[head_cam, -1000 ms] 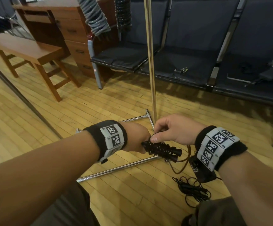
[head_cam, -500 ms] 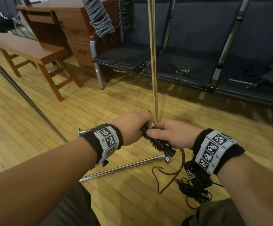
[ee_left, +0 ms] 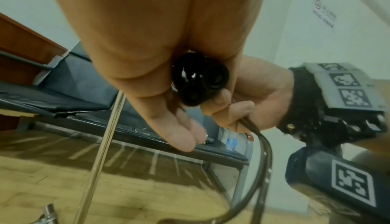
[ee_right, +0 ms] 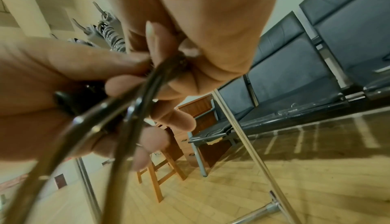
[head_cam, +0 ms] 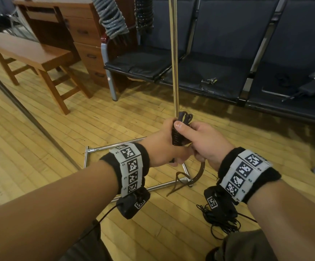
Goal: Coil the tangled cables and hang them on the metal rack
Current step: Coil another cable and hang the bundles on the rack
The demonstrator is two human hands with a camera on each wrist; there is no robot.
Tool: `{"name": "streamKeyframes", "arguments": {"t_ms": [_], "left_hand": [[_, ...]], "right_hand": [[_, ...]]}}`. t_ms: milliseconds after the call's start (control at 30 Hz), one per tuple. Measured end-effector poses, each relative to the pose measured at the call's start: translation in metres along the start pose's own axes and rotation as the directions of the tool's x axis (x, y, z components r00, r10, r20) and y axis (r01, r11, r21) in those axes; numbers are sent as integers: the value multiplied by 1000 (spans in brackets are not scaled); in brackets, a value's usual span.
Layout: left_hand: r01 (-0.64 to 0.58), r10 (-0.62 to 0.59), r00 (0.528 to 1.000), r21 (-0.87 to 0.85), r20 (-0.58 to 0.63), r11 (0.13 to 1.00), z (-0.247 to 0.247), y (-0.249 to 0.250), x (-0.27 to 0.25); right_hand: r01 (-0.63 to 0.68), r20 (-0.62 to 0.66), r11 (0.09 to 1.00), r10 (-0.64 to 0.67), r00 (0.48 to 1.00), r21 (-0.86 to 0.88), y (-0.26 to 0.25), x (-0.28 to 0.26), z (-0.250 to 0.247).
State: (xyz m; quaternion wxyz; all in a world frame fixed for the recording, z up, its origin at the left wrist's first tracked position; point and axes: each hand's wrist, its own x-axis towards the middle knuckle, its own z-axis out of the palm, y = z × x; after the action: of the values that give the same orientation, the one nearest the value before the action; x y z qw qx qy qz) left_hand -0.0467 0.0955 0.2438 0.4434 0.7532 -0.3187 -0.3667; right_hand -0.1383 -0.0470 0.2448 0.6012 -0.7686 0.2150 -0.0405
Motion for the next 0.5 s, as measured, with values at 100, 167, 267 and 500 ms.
{"name": "streamKeyframes", "arguments": {"t_ms": [100, 167, 267, 500], "left_hand": [[0, 1, 1000, 65, -15, 998, -6, 3, 1], [5, 0, 998, 71, -65, 997, -11, 5, 2], [24, -37, 988, -89, -147, 996, -16, 6, 4], [10, -32, 999, -459, -40, 888, -35, 6, 0]], "right_hand": [[57, 18, 990, -55, 998, -133, -1, -1, -5], [79, 32, 976, -74, 997, -201, -1, -1, -7], [107, 82, 975, -93, 992, -195, -6, -2, -9], [120, 251, 993, -116, 961, 0, -15, -2, -24]]}}
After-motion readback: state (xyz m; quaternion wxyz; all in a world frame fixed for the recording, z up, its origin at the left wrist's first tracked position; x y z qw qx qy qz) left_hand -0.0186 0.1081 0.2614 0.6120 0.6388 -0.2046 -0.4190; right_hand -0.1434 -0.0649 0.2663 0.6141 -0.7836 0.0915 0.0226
